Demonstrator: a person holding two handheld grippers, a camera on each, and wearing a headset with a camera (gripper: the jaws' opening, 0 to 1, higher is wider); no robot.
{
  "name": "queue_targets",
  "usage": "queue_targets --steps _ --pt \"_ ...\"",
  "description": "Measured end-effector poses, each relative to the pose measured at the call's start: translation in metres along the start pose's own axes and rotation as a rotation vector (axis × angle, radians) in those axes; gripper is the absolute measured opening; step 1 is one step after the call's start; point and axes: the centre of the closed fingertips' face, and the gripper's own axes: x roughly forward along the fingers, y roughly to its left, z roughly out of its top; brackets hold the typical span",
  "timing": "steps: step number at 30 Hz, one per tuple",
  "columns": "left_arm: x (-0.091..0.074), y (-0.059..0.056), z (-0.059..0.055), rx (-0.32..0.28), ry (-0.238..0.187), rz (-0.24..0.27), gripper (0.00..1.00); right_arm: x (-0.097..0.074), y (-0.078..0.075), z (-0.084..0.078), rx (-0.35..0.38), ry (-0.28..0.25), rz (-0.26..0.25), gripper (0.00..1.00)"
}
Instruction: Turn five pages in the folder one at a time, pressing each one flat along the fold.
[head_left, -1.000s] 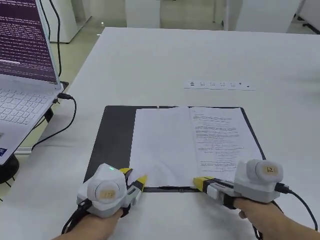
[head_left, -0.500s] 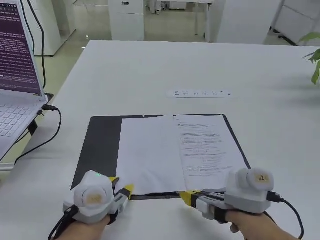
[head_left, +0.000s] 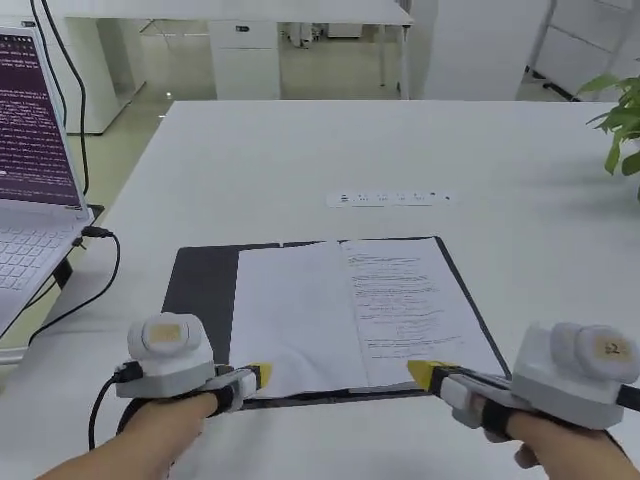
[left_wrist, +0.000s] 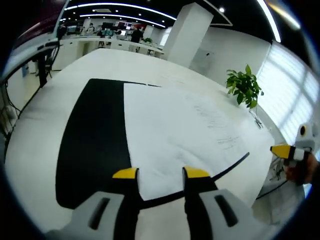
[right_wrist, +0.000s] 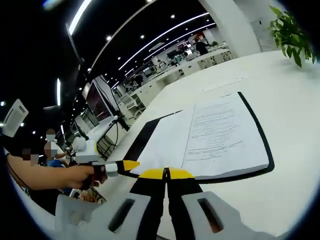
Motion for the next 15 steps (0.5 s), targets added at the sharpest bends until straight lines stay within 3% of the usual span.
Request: queue_targets --steps 8,12,15 --pt "-0.041 -0.039 0.007 -0.047 -0.026 -0.077 0.30 -0.025 -0.024 0.019 0.018 -0.063 -0.077 0.00" --pt "-0.061 -0.050 0.009 -0.050 -0.039 -0.088 0.32 -0.032 -0.026 0.026 0.008 -0.081 -0.093 0.00" --pt "-0.073 -0.056 0.015 -0.079 -0.072 -0.090 0.38 -0.035 -0.030 0.030 -0.002 -0.088 -0.098 0.04"
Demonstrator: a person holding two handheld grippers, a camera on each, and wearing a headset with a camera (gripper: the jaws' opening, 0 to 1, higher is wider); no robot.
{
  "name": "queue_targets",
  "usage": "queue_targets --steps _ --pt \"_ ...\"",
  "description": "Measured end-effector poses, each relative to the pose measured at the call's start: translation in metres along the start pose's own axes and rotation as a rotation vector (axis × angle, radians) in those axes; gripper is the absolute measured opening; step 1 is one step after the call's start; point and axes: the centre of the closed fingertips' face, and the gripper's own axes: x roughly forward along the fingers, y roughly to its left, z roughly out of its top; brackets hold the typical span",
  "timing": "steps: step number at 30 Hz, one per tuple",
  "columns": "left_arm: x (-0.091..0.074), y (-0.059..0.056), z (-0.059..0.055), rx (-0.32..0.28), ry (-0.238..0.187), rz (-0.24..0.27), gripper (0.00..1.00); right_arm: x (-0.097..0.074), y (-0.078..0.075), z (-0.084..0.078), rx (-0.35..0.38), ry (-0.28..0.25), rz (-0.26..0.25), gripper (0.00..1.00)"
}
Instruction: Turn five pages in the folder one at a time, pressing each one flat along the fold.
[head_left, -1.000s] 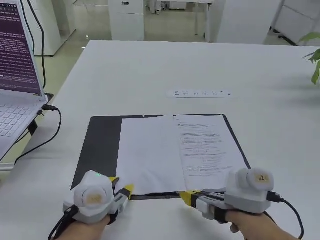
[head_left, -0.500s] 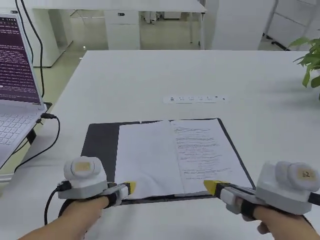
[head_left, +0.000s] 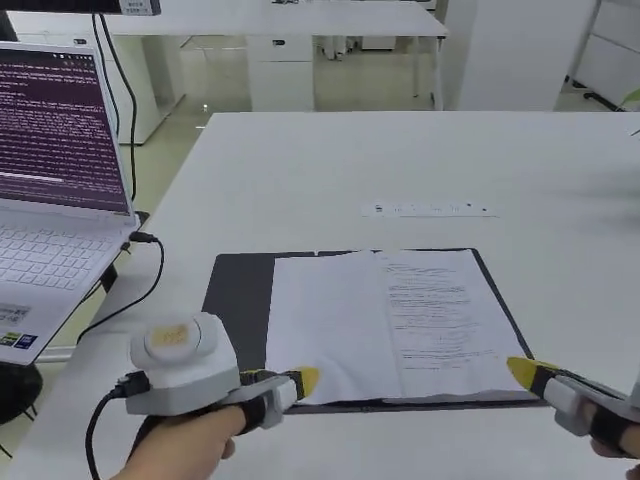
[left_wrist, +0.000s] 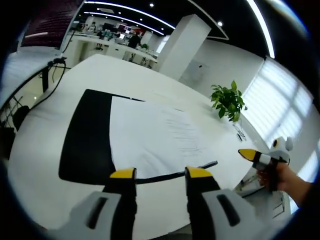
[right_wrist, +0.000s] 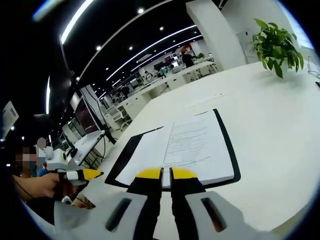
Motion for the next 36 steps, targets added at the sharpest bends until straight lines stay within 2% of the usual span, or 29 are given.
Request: queue_targets --steps 2,5,8,10,13,15,17,19,23,26,31,36 --pt "-0.007 -0.006 0.004 0.003 -0.019 -0.007 0.43 -0.002 0.000 0.003 -0.012 -0.016 0.002 0.09" --pt "-0.016 -0.009 0.007 0.022 -0.032 0.005 0.50 -0.004 -0.002 0.003 -0.024 -0.014 -0.007 0.15" --pt "-0.026 -0.011 0.012 0.028 -0.068 0.021 0.64 -0.007 -0.005 0.005 -0.036 -0.027 -0.023 0.28" --pt "-0.032 -0.013 0.015 0.086 -0.095 0.037 0.74 -0.009 -0.007 0.005 -0.054 -0.033 -0.038 0.40" --pt "-0.037 -0.016 0.013 0.181 -0.090 0.051 0.82 -0.011 -0.010 0.003 -0.077 -0.028 -0.046 0.51" --pt "-0.040 -0.018 0.014 0.224 -0.101 0.063 0.87 -0.012 -0.010 0.005 -0.098 -0.036 -0.041 0.57" --pt "-0.042 -0.020 0.015 0.242 -0.113 0.071 0.92 -0.013 -0.011 0.007 -0.124 -0.041 -0.052 0.65" --pt "-0.044 -0.021 0.017 0.261 -0.131 0.082 0.98 -0.013 -0.010 0.009 -0.154 -0.054 -0.047 0.77" --pt "-0.045 -0.021 0.013 0.244 -0.116 0.095 0.99 -0.014 -0.009 0.009 -0.209 -0.045 -0.037 0.91" --pt "-0.046 -0.020 0.011 0.263 -0.117 0.104 0.99 -0.015 -0.008 0.007 -0.252 -0.038 -0.023 1.00" --pt "-0.047 -0.018 0.011 0.275 -0.113 0.110 0.99 -0.019 -0.013 0.011 -0.256 -0.042 -0.022 1.00" --pt "-0.042 -0.015 0.016 0.287 -0.112 0.120 0.99 -0.020 -0.020 0.015 -0.244 -0.042 -0.025 1.00"
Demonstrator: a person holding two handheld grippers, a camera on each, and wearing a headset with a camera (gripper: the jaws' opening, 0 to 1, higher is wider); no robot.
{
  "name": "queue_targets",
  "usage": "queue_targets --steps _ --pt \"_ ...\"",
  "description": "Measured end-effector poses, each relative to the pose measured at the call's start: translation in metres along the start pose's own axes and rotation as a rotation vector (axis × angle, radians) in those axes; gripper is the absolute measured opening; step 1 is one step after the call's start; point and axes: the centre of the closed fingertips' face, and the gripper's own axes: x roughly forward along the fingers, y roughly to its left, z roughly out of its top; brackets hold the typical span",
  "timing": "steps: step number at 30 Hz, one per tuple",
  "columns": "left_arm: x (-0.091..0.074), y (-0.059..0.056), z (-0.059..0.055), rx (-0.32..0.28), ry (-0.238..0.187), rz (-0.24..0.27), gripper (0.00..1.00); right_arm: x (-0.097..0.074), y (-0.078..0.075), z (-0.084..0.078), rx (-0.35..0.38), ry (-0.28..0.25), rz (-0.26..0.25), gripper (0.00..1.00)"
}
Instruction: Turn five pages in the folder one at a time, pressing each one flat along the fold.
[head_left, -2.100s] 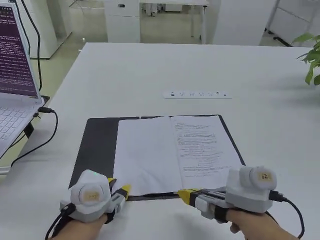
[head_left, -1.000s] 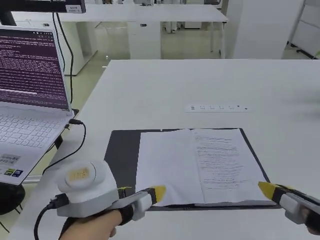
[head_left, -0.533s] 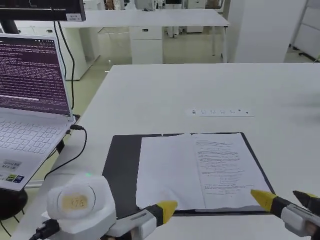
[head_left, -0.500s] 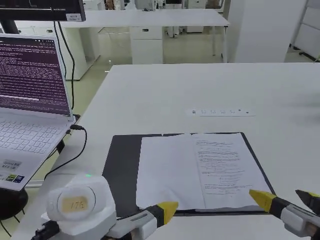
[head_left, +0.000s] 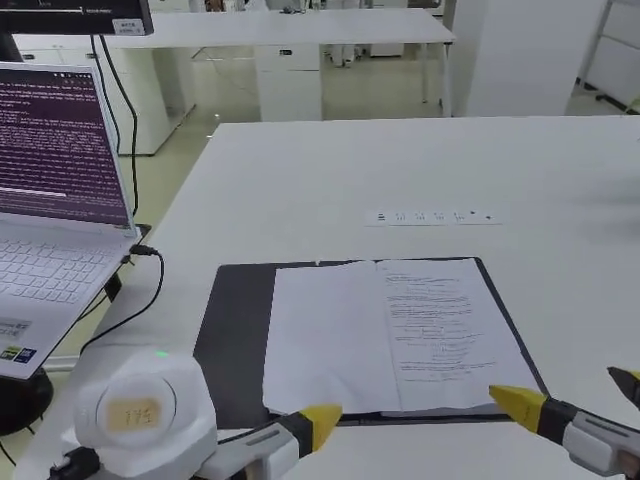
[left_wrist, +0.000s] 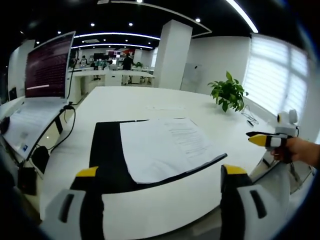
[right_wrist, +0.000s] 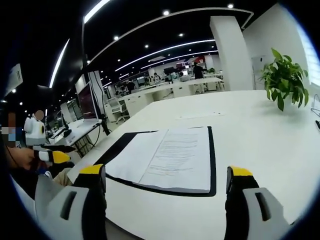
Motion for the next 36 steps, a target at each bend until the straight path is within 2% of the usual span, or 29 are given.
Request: queue_targets --steps 6,12,17,20,24,27,29,31,36 --pt "0.012 -0.003 0.003 0.000 0.007 -0.002 0.99 -0.002 -0.007 0.002 0.013 -0.002 -0.006 1.00" --pt "0.034 -0.018 0.005 0.015 0.018 -0.033 0.98 -0.001 -0.014 0.004 0.020 -0.001 -0.004 0.99" --pt "0.059 -0.040 0.006 0.034 0.027 -0.081 0.95 0.002 -0.016 0.003 0.027 -0.002 0.006 0.99" --pt "0.077 -0.058 0.001 0.065 0.063 -0.130 0.88 0.004 -0.016 0.002 0.030 0.000 0.014 0.98" --pt "0.100 -0.076 -0.003 0.082 0.082 -0.170 0.81 0.006 -0.018 -0.004 0.040 0.014 0.022 0.96" --pt "0.116 -0.089 -0.004 0.106 0.073 -0.197 0.79 0.006 -0.017 -0.003 0.046 0.012 0.034 0.96" --pt "0.127 -0.098 -0.007 0.129 0.092 -0.210 0.79 0.007 -0.018 -0.002 0.046 0.009 0.037 0.96" --pt "0.137 -0.107 -0.008 0.165 0.089 -0.224 0.77 0.008 -0.019 -0.002 0.049 0.010 0.040 0.95" --pt "0.157 -0.123 -0.014 0.189 0.102 -0.247 0.77 0.010 -0.022 -0.001 0.057 0.009 0.044 0.95"
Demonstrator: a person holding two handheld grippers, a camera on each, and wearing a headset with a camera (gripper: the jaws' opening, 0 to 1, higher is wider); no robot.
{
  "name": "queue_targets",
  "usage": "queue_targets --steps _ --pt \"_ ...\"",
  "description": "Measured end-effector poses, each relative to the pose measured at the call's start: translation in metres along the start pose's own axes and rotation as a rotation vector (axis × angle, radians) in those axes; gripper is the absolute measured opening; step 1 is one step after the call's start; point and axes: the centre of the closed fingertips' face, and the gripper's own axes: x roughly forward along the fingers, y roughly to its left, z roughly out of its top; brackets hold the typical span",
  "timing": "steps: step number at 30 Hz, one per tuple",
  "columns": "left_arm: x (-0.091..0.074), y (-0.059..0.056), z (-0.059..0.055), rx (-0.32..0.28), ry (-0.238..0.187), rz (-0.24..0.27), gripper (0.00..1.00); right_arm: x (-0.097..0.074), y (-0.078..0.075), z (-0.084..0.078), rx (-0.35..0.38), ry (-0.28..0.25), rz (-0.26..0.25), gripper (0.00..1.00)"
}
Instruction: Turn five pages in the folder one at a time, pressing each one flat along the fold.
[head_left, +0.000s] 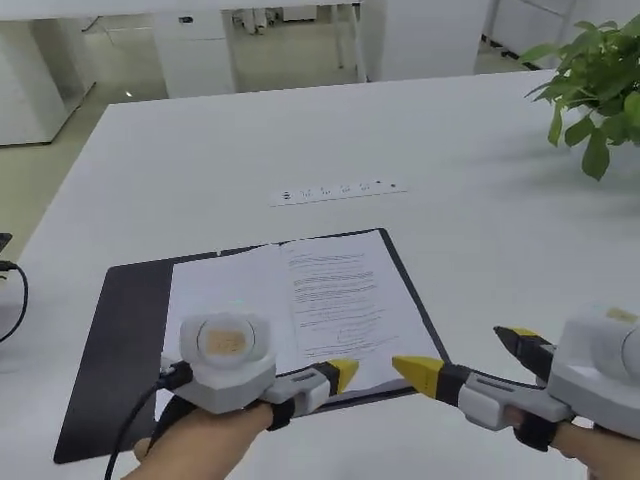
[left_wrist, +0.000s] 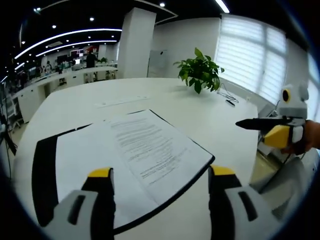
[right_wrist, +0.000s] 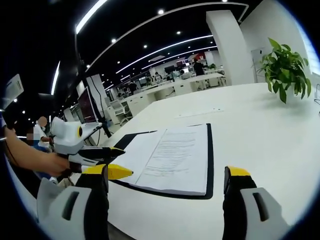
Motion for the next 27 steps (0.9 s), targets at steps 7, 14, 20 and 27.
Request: queue_targets --steps 7,14,20,27 --pt "0.034 -0.015 -0.002 0.046 -0.003 -0.032 0.72 -0.001 -0.008 -0.004 0.027 0.003 -0.005 0.95" --pt "0.068 -0.029 -0.012 0.060 0.005 -0.061 0.69 -0.002 -0.011 -0.008 0.049 0.006 -0.006 0.94" --pt "0.090 -0.039 -0.011 0.059 -0.022 -0.063 0.67 -0.001 -0.012 -0.011 0.072 0.006 0.001 0.93" --pt "0.103 -0.045 -0.018 0.081 -0.025 -0.052 0.65 0.001 -0.016 -0.013 0.090 0.011 -0.002 0.92"
